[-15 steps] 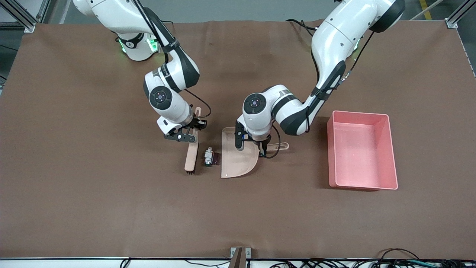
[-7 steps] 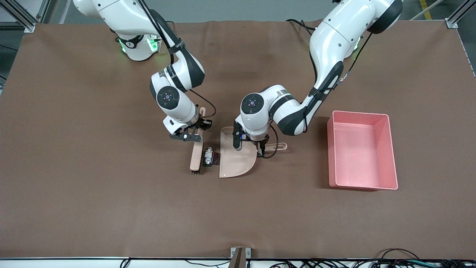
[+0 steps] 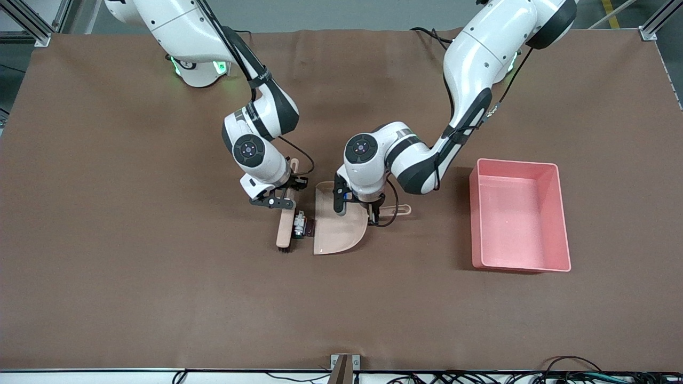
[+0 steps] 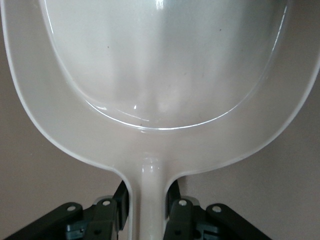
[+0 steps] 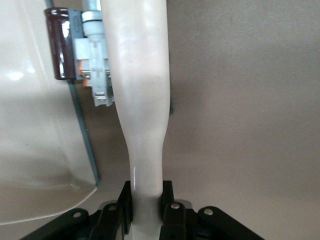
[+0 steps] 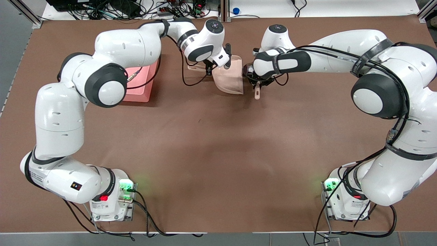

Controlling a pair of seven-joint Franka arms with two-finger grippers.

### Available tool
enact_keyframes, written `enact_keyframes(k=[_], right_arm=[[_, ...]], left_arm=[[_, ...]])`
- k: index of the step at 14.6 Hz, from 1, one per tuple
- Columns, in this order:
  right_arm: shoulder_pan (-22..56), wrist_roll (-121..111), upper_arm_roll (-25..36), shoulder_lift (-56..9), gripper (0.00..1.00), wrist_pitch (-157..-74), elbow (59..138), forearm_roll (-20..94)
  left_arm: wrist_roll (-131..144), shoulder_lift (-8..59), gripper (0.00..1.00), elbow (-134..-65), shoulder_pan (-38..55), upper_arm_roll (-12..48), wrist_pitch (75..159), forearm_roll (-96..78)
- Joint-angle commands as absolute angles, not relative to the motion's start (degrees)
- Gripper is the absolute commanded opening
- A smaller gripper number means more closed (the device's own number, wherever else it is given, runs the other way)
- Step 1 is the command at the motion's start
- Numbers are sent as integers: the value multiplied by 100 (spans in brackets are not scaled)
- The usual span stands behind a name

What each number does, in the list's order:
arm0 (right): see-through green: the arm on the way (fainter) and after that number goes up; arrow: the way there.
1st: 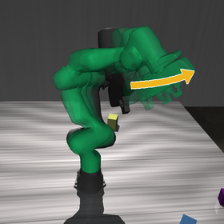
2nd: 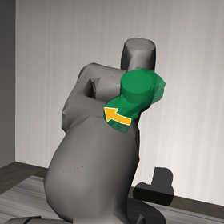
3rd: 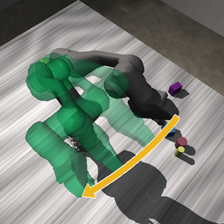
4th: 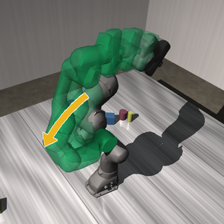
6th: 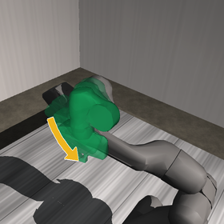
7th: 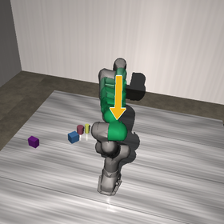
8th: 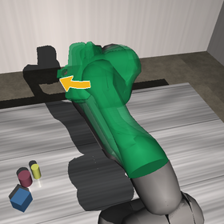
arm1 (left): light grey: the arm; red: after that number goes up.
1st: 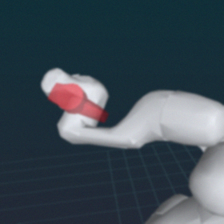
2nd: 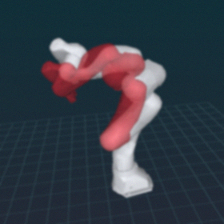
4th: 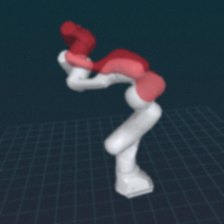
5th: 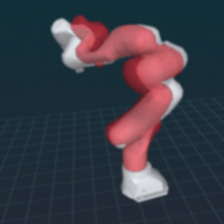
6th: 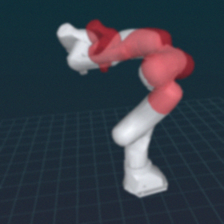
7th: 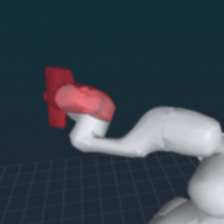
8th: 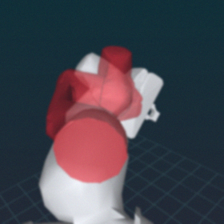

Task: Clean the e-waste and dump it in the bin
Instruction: 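Sweep the capacitor and switch into the dustpan with the right gripper's brush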

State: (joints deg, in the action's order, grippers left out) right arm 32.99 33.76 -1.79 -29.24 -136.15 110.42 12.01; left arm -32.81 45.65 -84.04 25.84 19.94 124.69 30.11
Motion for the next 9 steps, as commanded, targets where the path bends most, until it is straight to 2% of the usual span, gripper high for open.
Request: enact_keyframes(k=[1, 9], right_arm=[[3410, 3516, -158, -2979, 0, -13562, 10925, 1274], [3621, 3700, -176, -3278, 0, -13562, 10547, 1283]], left_arm=[[-3305, 4896, 10, -8112, 2698, 1978, 12498, 3015], [-3296, 4904, 10, -8112, 2681, 1969, 12498, 3015]])
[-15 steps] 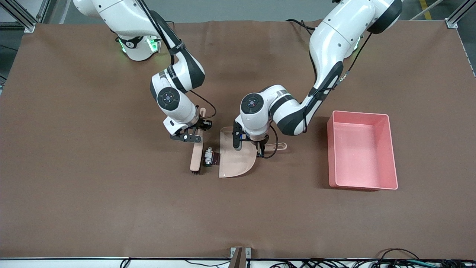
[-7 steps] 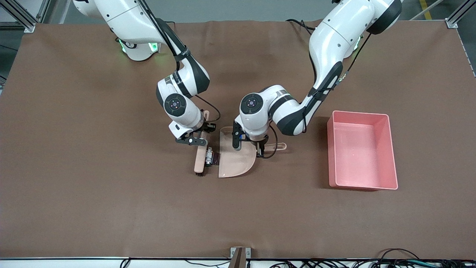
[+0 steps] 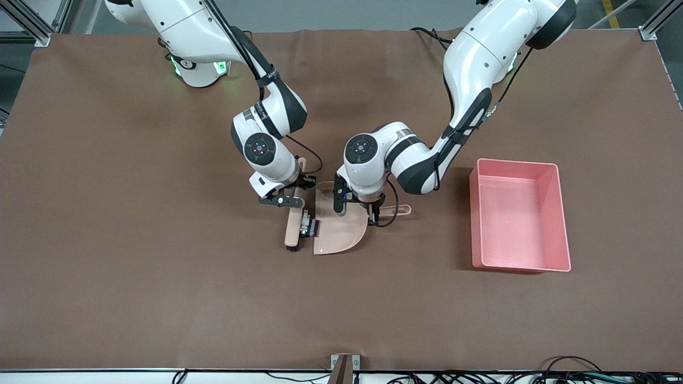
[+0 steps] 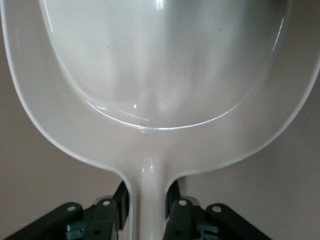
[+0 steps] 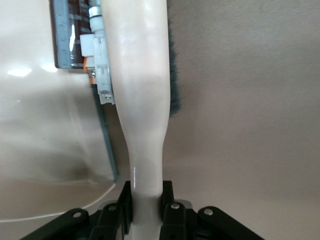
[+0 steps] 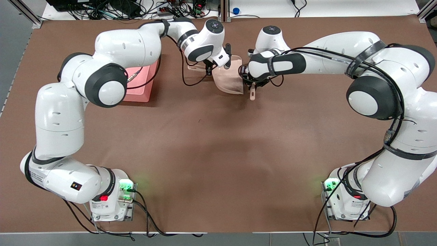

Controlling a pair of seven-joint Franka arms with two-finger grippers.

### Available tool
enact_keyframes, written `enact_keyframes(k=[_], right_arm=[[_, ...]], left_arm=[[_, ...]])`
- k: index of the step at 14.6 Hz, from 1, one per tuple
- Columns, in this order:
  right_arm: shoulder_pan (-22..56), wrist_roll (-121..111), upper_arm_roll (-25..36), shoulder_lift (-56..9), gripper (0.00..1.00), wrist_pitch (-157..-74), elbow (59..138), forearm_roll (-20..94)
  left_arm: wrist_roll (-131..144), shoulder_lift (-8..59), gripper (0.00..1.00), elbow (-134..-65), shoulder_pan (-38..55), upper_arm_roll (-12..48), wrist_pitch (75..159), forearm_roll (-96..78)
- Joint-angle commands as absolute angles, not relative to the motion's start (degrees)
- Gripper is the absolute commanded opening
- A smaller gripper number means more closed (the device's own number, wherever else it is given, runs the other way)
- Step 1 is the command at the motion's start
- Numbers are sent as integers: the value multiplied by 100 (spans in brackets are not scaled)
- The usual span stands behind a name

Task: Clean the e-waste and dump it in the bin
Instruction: 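Sweep the capacitor and switch into the dustpan with the right gripper's brush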

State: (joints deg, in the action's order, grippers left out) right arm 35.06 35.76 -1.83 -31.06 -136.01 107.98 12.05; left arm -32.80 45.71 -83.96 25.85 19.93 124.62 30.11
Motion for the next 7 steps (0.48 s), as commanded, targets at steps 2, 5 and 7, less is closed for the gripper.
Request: enact_keyframes(k=[2, 5, 7], right_arm=[[3647, 3700, -185, -3366, 0, -13562, 10442, 1457], [3771, 3700, -185, -3428, 0, -13562, 10266, 1643], [3797, 3692, -202, -3428, 0, -13553, 10161, 1888]], left_arm=[[-3296, 4904, 10, -8112, 2681, 1969, 12498, 3015], [-3296, 4904, 10, -8112, 2672, 1969, 12489, 3015], [-3296, 4913, 10, -8112, 2681, 1969, 12472, 3015]])
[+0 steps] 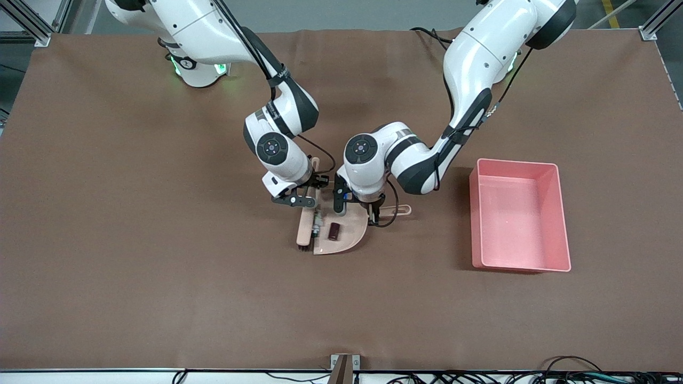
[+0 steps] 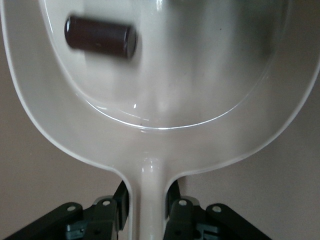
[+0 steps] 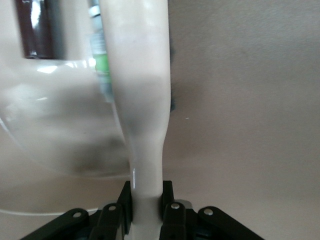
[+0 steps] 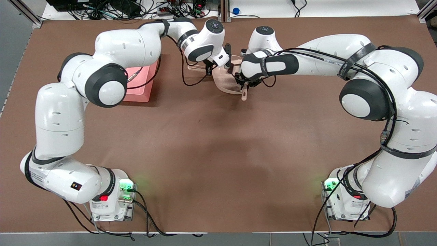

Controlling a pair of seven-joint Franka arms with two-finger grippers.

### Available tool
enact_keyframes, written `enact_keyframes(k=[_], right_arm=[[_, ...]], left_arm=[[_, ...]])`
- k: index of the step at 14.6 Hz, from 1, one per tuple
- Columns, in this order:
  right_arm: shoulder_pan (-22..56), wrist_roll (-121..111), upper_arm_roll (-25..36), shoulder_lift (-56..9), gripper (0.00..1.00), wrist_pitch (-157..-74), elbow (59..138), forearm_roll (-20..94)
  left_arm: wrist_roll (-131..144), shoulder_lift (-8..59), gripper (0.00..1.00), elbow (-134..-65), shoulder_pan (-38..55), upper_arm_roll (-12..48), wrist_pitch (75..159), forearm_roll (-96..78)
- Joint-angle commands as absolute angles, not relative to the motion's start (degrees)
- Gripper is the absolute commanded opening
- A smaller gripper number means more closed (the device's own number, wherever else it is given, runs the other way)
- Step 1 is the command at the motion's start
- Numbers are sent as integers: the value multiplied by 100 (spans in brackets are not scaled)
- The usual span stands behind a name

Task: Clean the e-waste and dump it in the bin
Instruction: 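Sweep the capacitor and switch into the dustpan with the right gripper's brush, then carry the dustpan to the pink bin while the right gripper withdraws the brush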

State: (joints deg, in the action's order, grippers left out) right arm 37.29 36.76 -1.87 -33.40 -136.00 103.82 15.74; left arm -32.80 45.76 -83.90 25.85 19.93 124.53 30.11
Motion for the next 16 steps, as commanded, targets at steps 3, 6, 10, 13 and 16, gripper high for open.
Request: enact_keyframes(k=[3, 6, 10, 13, 16], right_arm=[[3858, 3691, -202, -3454, 0, -13553, 10037, 2100], [3850, 3613, -193, -3489, 0, -13483, 10019, 2426], [3543, 3261, -158, -3367, 0, -12921, 10037, 2400], [3218, 2963, -132, -3077, 0, -12657, 10098, 2364], [3085, 2936, 95, -2534, 0, -12533, 10536, 2207]], left_arm=[[-3296, 4939, 10, -8104, 2681, 1969, 12472, 3015], [-3296, 4922, 10, -8112, 2646, 1969, 12463, 3015], [-3261, 4843, 9, -8121, 2523, 1969, 12472, 3032], [-3287, 4764, 8, -8165, 2347, 2074, 12516, 3032], [-3305, 4571, 8, -8226, 2093, 2302, 12498, 3032]])
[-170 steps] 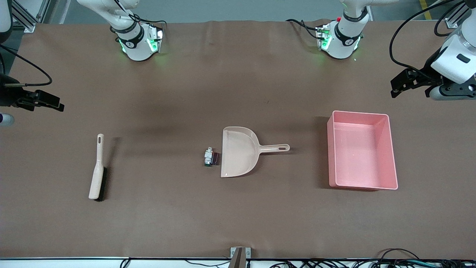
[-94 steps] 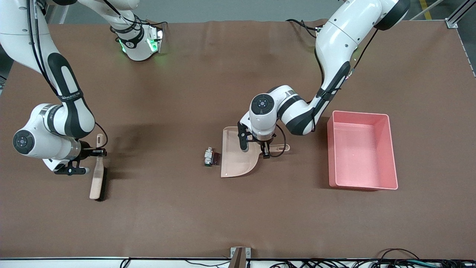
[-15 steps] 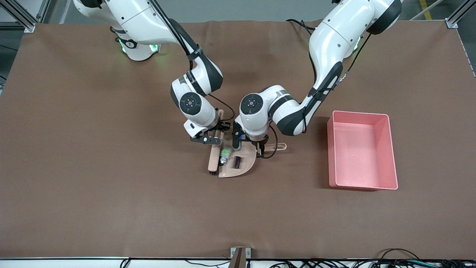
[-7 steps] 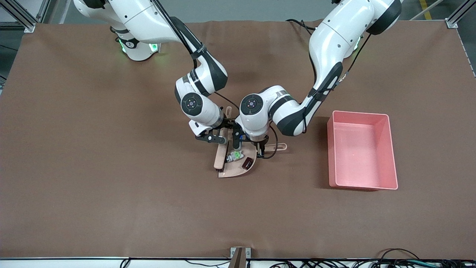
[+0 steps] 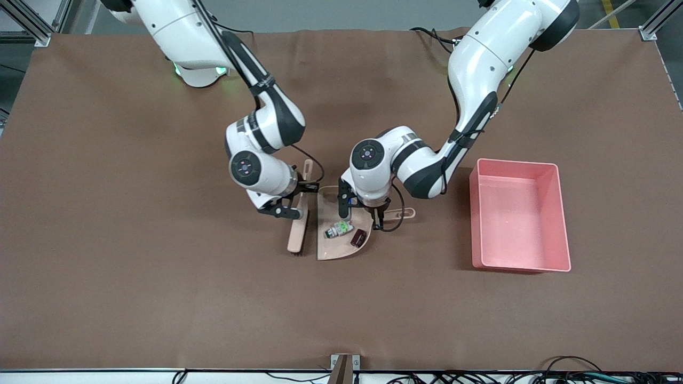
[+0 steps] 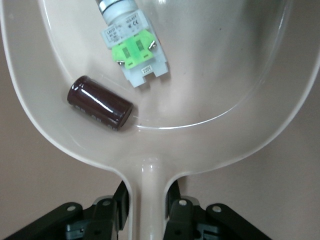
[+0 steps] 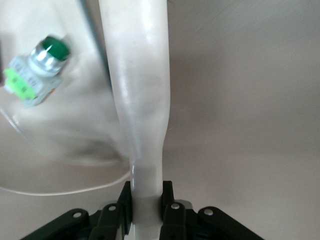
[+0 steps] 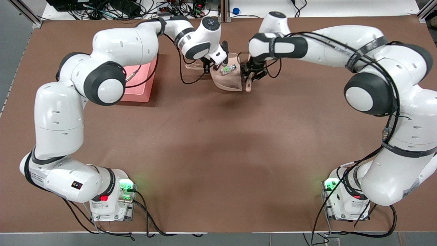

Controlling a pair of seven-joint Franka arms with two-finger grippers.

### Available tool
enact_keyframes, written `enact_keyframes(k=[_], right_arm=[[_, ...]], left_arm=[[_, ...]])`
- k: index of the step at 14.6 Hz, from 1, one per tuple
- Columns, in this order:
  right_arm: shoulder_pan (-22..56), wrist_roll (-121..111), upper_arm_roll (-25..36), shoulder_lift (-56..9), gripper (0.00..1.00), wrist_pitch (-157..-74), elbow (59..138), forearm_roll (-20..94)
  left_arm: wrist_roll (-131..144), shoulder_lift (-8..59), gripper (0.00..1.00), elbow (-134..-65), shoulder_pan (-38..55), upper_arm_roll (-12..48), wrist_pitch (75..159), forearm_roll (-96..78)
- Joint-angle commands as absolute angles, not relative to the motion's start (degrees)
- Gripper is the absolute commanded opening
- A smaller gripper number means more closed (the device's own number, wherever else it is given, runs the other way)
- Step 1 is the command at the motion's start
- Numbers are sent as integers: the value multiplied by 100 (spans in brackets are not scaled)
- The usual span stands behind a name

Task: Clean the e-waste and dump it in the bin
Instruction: 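Carry the dustpan to the pink bin while the right gripper withdraws the brush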

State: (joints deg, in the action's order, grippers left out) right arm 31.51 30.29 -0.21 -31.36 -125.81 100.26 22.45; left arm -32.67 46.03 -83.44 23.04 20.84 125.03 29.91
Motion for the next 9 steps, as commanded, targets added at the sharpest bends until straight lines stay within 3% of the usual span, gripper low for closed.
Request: enact_keyframes(k=[1, 6, 9], right_arm=[[3085, 2918, 314, -2314, 0, -12533, 10721, 2067], [2638, 2725, 694, -1294, 0, -12551, 11819, 1400], [1953, 2243, 694, -653, 0, -12664, 12627, 810]], left_arm=[[-3305, 4431, 8, -8314, 1961, 2381, 12489, 3032], [-3366, 3316, 8, -9051, 1013, 2838, 12463, 3032], [-3471, 2656, 8, -9657, -154, 3478, 12454, 3032]])
